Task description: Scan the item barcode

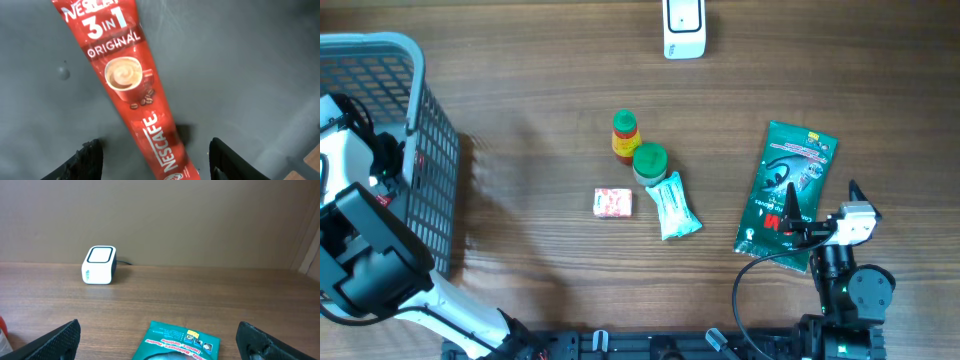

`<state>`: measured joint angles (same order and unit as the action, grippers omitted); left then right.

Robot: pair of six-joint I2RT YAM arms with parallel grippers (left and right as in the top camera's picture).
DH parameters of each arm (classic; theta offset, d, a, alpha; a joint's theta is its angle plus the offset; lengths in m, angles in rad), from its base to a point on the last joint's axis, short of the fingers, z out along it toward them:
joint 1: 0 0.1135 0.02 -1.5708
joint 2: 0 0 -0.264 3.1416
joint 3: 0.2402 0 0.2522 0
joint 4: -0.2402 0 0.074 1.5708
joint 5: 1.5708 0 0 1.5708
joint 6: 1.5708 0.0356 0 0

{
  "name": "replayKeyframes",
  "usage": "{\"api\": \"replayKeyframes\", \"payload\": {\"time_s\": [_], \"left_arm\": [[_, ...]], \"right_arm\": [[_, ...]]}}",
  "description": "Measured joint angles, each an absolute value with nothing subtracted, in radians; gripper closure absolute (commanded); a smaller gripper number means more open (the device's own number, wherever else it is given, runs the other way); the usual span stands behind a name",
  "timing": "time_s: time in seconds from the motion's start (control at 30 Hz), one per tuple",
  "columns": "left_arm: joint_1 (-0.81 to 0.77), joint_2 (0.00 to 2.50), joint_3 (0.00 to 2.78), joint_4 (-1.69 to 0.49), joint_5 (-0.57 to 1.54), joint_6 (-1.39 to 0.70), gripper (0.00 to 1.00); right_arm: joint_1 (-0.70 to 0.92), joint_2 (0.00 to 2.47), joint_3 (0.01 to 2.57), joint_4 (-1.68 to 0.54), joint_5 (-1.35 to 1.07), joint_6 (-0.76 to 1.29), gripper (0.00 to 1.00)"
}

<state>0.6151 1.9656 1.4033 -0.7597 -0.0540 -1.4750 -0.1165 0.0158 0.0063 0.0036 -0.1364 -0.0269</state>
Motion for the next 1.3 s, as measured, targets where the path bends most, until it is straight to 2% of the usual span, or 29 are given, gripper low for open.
{"api": "replayKeyframes", "payload": {"time_s": [0.07, 0.27, 0.37, 0.4, 0.43, 0.47, 0.53, 0.6, 0.63, 0.67, 1.03, 1.3], "left_arm": [[0.622, 1.968, 1.404, -0.782, -0.054, -1.493, 0.48], [0.684, 2.000, 1.429, -0.915, 0.015, -1.705, 0.30], [0.722, 2.029, 1.453, -0.922, 0.082, -1.759, 0.28], [0.731, 2.037, 1.460, -0.925, 0.102, -1.769, 0.32], [0.741, 2.047, 1.466, -0.928, 0.126, -1.782, 0.46], [0.748, 2.056, 1.470, -0.925, 0.144, -1.793, 0.55], [0.750, 2.066, 1.479, -0.914, 0.172, -1.814, 0.62], [0.749, 2.075, 1.484, -0.897, 0.199, -1.823, 0.72], [0.749, 2.078, 1.486, -0.890, 0.210, -1.828, 0.92], [0.748, 2.080, 1.487, -0.884, 0.216, -1.834, 0.96], [0.730, 2.091, 1.499, -0.889, 0.195, -1.826, 0.96], [0.728, 2.048, 1.481, -0.870, 0.165, -1.680, 0.96]], "right_arm": [[-0.117, 0.016, 0.006, 0.004, -0.136, -0.027, 0.00], [-0.117, 0.016, 0.006, 0.004, -0.136, -0.027, 0.00], [-0.117, 0.016, 0.006, 0.004, -0.136, -0.027, 0.00], [-0.117, 0.016, 0.006, 0.004, -0.136, -0.027, 0.00], [-0.117, 0.016, 0.006, 0.004, -0.136, -0.027, 0.00], [-0.117, 0.016, 0.006, 0.004, -0.136, -0.027, 0.00], [-0.117, 0.016, 0.006, 0.004, -0.136, -0.027, 0.00], [-0.117, 0.016, 0.006, 0.004, -0.136, -0.027, 0.00], [-0.117, 0.016, 0.006, 0.004, -0.136, -0.027, 0.00], [-0.117, 0.016, 0.006, 0.004, -0.136, -0.027, 0.00], [-0.117, 0.016, 0.006, 0.004, -0.136, -0.027, 0.00], [-0.117, 0.016, 0.006, 0.004, -0.136, -0.027, 0.00]]}}
